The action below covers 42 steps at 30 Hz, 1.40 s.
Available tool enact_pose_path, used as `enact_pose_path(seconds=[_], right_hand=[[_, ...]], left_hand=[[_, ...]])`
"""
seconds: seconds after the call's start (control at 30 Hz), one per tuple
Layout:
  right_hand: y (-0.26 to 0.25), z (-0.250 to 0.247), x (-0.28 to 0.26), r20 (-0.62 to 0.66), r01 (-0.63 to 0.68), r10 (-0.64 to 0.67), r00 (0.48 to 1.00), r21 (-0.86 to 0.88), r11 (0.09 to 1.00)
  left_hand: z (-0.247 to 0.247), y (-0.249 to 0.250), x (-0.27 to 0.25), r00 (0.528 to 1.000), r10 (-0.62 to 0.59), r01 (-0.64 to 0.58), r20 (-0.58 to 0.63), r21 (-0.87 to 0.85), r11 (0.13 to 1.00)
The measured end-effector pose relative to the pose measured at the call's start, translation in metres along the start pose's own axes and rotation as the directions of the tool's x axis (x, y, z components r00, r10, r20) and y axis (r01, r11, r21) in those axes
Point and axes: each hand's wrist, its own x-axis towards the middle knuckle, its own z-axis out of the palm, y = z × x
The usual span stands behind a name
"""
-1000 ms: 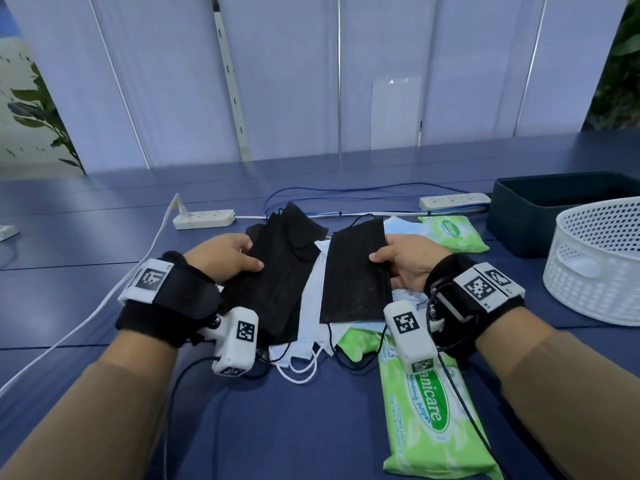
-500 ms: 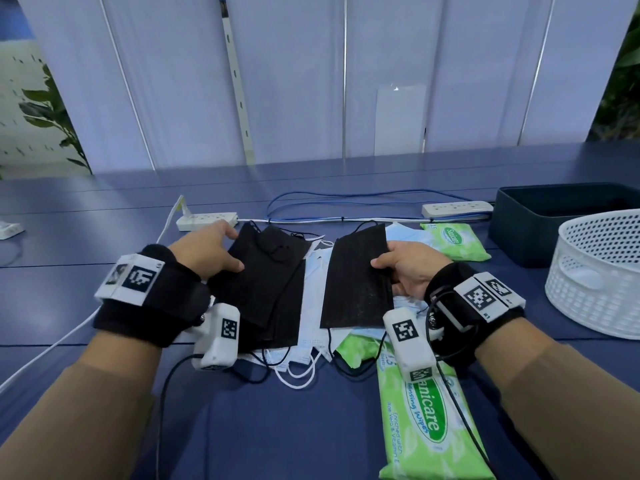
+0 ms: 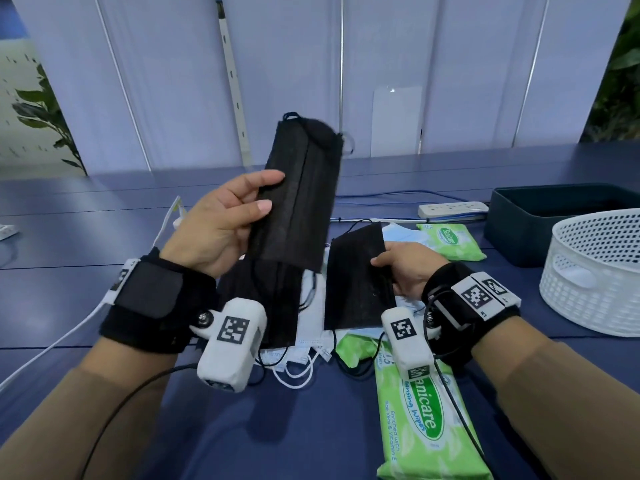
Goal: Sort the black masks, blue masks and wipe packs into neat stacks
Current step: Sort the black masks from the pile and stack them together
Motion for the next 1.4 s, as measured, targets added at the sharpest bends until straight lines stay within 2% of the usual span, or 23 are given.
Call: enact_pose_path(seconds=[0.07, 0.13, 0.23, 0.33, 0.53, 0.63, 0.7, 0.77, 0.87, 0.93, 0.97, 1.03, 1.1, 1.17, 1.2, 1.27, 1.3, 1.37, 1.4], right_hand=[[-0.001, -0.001, 0.000, 0.009, -0.015, 0.015, 1.000, 0.036, 0.999], [-0.001, -0.002, -0.001, 0.029, -0.038, 0.035, 0.999, 0.115, 0.993], [0.001, -0.002, -0.003, 0.055, -0.087, 0.077, 0.996, 0.225, 0.970], [0.000, -0.003, -0.005, 0.064, -0.108, 0.097, 0.993, 0.206, 0.973], [0.000, -0.002, -0.007, 0.046, -0.077, 0.067, 0.997, 0.248, 0.966], [-0.001, -0.002, -0.004, 0.058, -0.100, 0.085, 0.995, 0.347, 0.933], [-0.001, -0.002, -0.006, 0.102, -0.124, 0.096, 0.990, 0.322, 0.938], [-0.001, -0.003, -0.006, 0.105, -0.075, 0.053, 0.993, 0.224, 0.972], [-0.002, -0.004, -0.003, 0.049, 0.024, -0.033, 0.998, 0.165, 0.986], [-0.002, -0.005, -0.003, 0.010, 0.032, -0.034, 0.999, 0.170, 0.985], [-0.001, -0.006, -0.002, 0.001, 0.025, -0.026, 1.000, 0.174, 0.984], [0.001, -0.007, -0.003, -0.009, 0.004, -0.002, 1.000, 0.160, 0.987], [0.002, -0.008, -0.003, -0.005, -0.010, 0.011, 1.000, 0.150, 0.989], [0.003, -0.007, -0.003, -0.001, -0.011, 0.011, 1.000, 0.139, 0.990], [0.002, -0.007, -0.003, 0.001, -0.010, 0.010, 1.000, 0.128, 0.992], [0.002, -0.005, -0.002, 0.000, -0.011, 0.011, 1.000, 0.109, 0.994], [0.002, -0.005, -0.002, -0.001, -0.013, 0.013, 1.000, 0.104, 0.995], [0.002, -0.006, -0.001, 0.000, -0.016, 0.016, 1.000, 0.098, 0.995], [0.002, -0.006, -0.001, 0.001, -0.017, 0.017, 1.000, 0.093, 0.995]], left_hand=[[0.011, -0.013, 0.002, 1.000, -0.019, 0.019, 0.003, -0.018, 1.000], [0.015, -0.038, 0.005, 0.993, -0.114, 0.115, -0.009, 0.030, 0.993], [0.016, -0.076, 0.006, 0.954, -0.300, 0.281, 0.026, 0.276, 0.919], [0.020, -0.092, 0.003, 0.928, -0.370, 0.322, 0.042, 0.412, 0.853], [0.025, -0.090, 0.003, 0.943, -0.329, 0.294, 0.046, 0.343, 0.892], [0.030, -0.091, 0.001, 0.945, -0.316, 0.260, 0.079, 0.401, 0.878], [0.034, -0.092, 0.000, 0.943, -0.310, 0.226, 0.119, 0.456, 0.861], [0.035, -0.090, 0.000, 0.948, -0.293, 0.180, 0.124, 0.551, 0.815], [0.021, -0.087, 0.010, 0.992, -0.123, 0.070, 0.026, 0.702, 0.709], [0.002, -0.077, 0.019, 0.995, -0.018, 0.088, -0.098, 0.776, 0.625], [-0.009, -0.071, 0.023, 0.987, -0.014, 0.136, -0.157, 0.802, 0.582], [-0.030, -0.061, 0.024, 0.961, -0.123, 0.272, -0.246, 0.792, 0.547], [-0.041, -0.060, 0.019, 0.901, -0.302, 0.428, -0.312, 0.753, 0.500], [-0.043, -0.065, 0.014, 0.841, -0.418, 0.508, -0.344, 0.767, 0.391], [-0.041, -0.067, 0.012, 0.824, -0.453, 0.523, -0.341, 0.767, 0.373], [-0.032, -0.068, 0.010, 0.816, -0.495, 0.522, -0.301, 0.752, 0.403], [-0.025, -0.067, 0.009, 0.826, -0.500, 0.497, -0.261, 0.755, 0.427], [-0.011, -0.063, 0.008, 0.861, -0.491, 0.374, -0.133, 0.820, 0.433], [-0.005, -0.061, 0.008, 0.872, -0.486, 0.274, -0.057, 0.879, 0.389]])
